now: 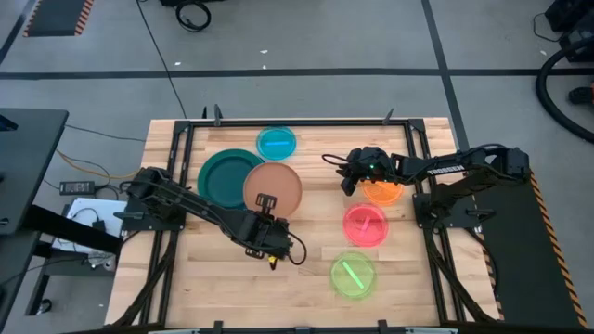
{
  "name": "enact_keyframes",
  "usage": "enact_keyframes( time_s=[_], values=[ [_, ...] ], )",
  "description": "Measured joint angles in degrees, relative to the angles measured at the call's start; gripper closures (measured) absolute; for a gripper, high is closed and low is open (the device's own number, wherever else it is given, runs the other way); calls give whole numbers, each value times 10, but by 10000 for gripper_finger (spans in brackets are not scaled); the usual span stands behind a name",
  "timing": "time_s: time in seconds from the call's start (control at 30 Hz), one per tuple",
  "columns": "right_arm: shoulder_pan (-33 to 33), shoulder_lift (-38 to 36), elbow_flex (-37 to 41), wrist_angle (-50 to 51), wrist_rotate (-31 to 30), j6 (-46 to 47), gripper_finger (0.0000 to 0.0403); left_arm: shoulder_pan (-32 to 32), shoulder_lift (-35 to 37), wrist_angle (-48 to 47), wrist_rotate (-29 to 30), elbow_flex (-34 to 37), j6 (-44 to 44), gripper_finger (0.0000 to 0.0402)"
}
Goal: Stack plastic plates
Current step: Stack the brown plate on top of the dark blue plate
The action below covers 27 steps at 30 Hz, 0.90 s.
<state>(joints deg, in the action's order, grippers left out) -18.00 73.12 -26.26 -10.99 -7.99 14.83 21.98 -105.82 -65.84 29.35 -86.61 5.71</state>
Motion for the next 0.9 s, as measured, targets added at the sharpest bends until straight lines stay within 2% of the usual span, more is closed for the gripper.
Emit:
enact_keyframes(
  time_s=[0.43,0.9],
  values=[
    [0,0,0,5,1,0,302,15,42,-43,7,5,42,392],
    [0,0,0,-5,2,1,302,8,155,35,8,163,76,392]
  ],
)
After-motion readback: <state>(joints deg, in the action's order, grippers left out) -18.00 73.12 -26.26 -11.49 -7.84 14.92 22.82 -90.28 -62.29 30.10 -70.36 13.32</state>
